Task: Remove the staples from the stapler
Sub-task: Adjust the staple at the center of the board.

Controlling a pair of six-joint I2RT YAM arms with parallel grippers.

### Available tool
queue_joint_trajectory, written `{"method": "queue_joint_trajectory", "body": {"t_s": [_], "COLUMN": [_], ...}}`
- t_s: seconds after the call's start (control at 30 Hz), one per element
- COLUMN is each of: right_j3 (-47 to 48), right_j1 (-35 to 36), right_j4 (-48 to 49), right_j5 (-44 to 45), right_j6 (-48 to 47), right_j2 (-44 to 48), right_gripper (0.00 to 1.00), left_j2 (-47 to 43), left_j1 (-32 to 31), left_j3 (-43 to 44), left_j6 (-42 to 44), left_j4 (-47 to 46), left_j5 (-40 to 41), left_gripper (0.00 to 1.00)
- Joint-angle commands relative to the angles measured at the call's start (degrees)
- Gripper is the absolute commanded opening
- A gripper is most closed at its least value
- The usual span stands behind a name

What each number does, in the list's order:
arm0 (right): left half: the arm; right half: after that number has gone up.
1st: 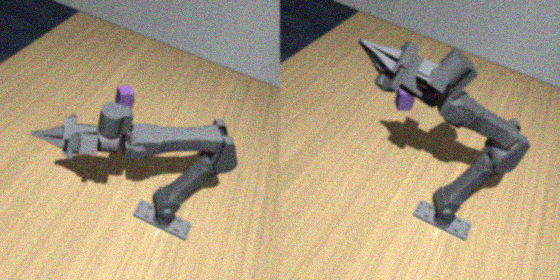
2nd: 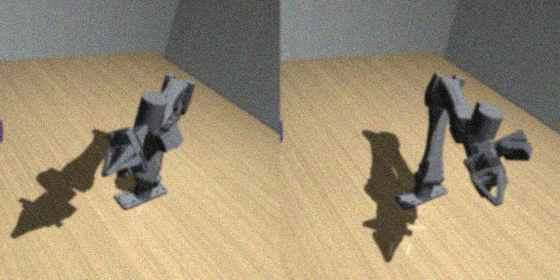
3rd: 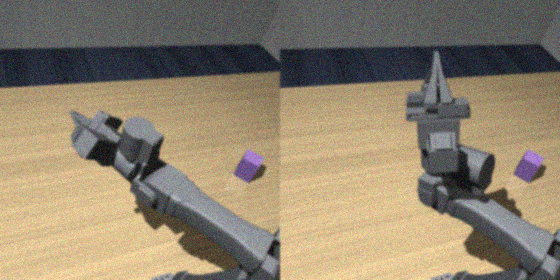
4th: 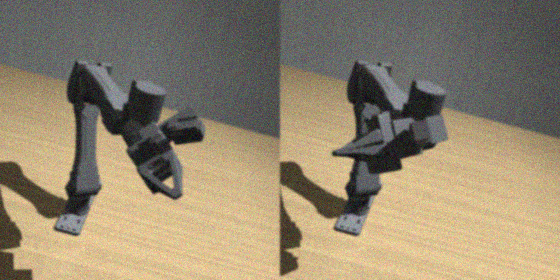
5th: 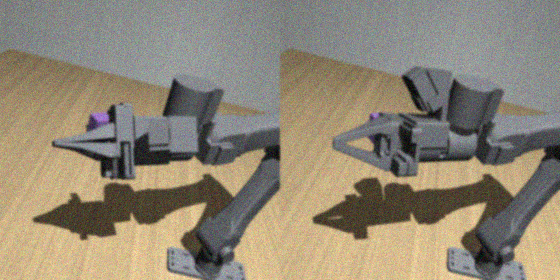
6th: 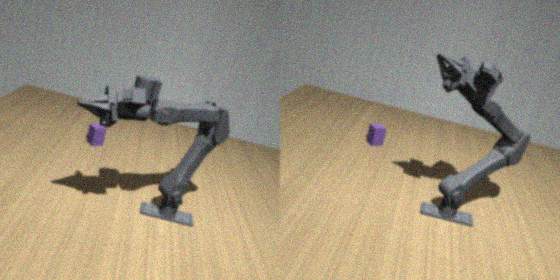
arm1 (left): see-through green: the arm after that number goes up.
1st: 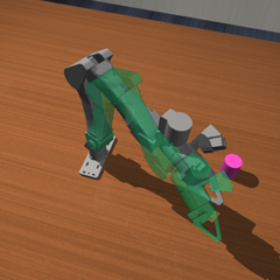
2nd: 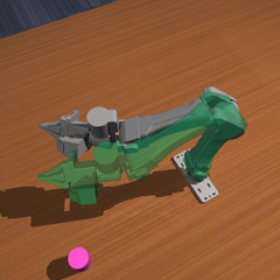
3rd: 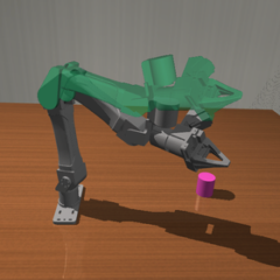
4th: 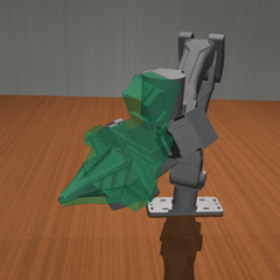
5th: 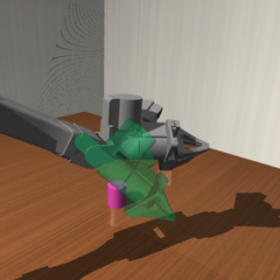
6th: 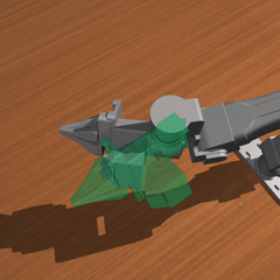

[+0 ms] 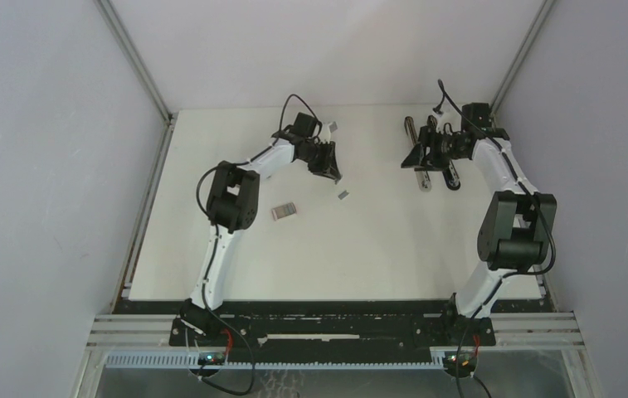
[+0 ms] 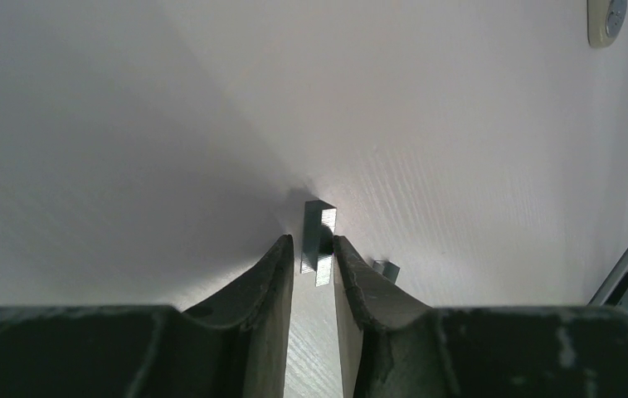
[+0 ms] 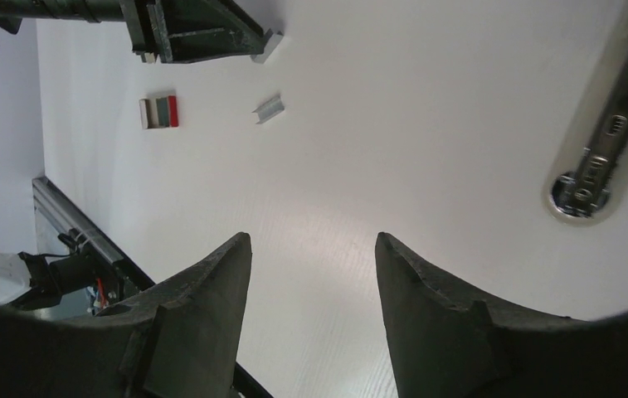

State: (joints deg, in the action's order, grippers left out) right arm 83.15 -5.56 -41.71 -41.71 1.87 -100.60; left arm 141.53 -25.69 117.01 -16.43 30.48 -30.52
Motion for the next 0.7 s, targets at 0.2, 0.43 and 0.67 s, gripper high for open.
{"method": "queue_joint_trajectory", "body": {"t_s": [0.2,0.43,0.67], "right_j3": [9.36,15.64,19.68], "right_j1": [9.01,15.00,17.16], "right_j4": [-1.57,0.17,3.63], "right_j5": [-7.03,-6.74,-7.18], "right_j6": [-1.08,2.07,7.10], "right_j2": [-8.32,-15.27,-21.51], "right_gripper": [0.58,0.59,0.58], "left_j2": [-4.73,-4.65,-5.94], "left_j1": [1.89,3.02,3.81], "left_j3": [-3.60,-7.42,-12.59], "left_j6": [-0.09,-4.00,-9.78], "left_j4": [-1.82,-6.58,-13.59], "left_j5": [1.12,-5.75,-11.69], "left_gripper": [0.32,0.39,0.47]}}
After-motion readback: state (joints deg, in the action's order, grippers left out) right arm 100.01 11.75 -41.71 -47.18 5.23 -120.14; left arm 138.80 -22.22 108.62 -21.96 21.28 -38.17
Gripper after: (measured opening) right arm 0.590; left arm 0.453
